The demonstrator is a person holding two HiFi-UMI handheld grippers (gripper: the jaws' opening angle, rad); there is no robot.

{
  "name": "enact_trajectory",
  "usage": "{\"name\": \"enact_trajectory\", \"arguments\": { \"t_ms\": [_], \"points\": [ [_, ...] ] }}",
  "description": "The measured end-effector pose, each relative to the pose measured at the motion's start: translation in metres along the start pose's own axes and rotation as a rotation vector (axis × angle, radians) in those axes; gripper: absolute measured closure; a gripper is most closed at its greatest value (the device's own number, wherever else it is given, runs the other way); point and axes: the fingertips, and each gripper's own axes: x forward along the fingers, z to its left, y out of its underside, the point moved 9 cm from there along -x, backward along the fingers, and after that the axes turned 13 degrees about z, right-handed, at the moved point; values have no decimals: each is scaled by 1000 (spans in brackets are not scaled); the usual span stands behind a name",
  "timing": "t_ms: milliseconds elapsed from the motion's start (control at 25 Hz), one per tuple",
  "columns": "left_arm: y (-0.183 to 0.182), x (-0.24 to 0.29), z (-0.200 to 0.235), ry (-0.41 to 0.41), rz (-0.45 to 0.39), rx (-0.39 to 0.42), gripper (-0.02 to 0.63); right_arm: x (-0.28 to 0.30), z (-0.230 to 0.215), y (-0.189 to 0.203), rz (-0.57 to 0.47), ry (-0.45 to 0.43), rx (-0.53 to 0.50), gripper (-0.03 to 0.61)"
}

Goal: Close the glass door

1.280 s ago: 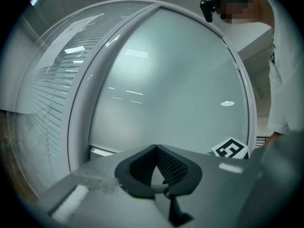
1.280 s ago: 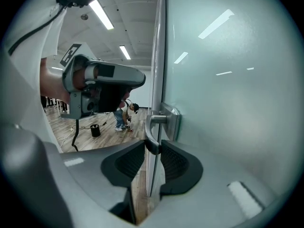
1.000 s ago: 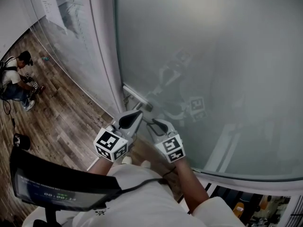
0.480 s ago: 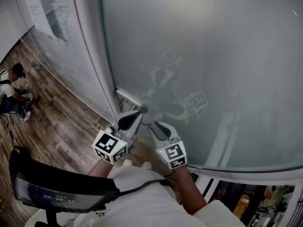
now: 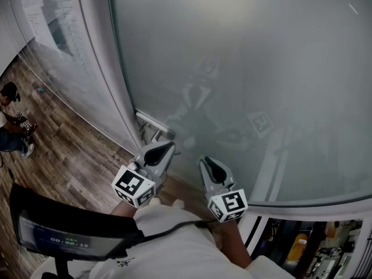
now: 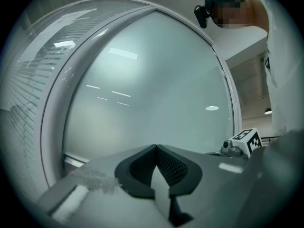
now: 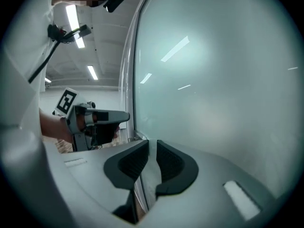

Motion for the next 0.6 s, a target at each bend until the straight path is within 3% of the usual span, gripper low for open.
{"name": "enact_trajectory", "arguments": {
  "t_ms": [200, 600],
  "points": [
    [-1, -1, -14, 22, 11, 12, 614, -14, 7, -2, -23, 18, 38, 567],
    [-4, -9, -7, -4, 7, 4, 614, -14, 6, -10, -42, 13, 32, 569]
  ]
}}
